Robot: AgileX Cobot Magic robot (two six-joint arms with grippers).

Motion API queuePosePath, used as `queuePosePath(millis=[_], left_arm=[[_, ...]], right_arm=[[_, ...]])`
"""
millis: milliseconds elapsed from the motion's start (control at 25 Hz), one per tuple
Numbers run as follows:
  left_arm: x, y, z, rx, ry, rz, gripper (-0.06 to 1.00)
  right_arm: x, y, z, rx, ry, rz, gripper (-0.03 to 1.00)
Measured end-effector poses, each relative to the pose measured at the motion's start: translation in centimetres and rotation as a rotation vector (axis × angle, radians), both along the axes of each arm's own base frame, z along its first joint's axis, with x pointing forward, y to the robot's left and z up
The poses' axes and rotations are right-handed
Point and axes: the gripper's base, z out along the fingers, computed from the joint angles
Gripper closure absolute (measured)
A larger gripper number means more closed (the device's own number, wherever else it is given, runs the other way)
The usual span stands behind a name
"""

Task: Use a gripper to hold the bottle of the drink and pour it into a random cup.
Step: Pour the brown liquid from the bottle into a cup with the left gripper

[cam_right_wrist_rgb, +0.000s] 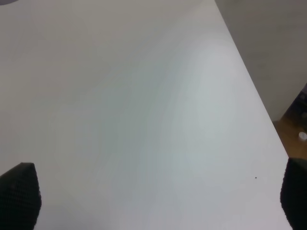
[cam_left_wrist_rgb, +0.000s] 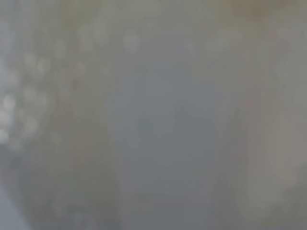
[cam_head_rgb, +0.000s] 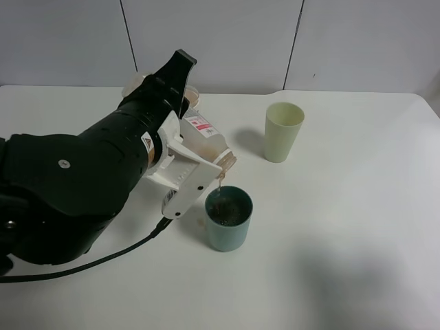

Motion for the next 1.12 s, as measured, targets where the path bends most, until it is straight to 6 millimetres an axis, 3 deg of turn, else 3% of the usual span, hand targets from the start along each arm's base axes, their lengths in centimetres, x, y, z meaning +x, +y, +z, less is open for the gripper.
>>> queuePosePath(millis=[680, 1120], left_arm=[[0.1, 0.0, 0.4, 0.005, -0.043, 0.004, 0.61], [-0.4, 0.6, -0.9, -0.271, 0.149, 0.202, 0.61]], right_arm=[[0.0, 0.0, 0.0, 0.0, 0.0, 0.0, -0.03], [0.0, 0.0, 0.0, 0.0, 0.0, 0.0, -0.03]])
